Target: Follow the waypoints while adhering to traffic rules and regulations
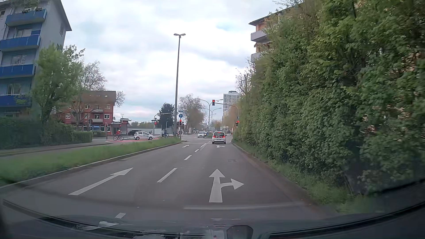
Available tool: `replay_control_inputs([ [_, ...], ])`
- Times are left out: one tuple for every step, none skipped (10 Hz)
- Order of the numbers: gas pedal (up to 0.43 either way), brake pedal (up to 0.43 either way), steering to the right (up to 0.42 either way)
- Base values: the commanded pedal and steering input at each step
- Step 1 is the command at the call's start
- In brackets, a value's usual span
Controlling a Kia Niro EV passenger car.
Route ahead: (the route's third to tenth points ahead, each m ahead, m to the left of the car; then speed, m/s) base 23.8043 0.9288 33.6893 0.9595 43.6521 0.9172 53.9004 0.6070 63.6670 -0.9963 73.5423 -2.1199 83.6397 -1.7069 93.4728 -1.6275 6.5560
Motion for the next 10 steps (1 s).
replay_control_inputs([
  [0.000, 0.000, 0.002],
  [0.000, 0.006, 0.002],
  [0.000, 0.037, 0.002],
  [0.000, 0.037, 0.001],
  [0.000, 0.055, 0.000],
  [0.000, 0.073, -0.001],
  [0.000, 0.091, -0.001],
  [0.000, 0.104, -0.001],
  [0.000, 0.104, -0.001],
  [0.000, 0.116, -0.001],
])
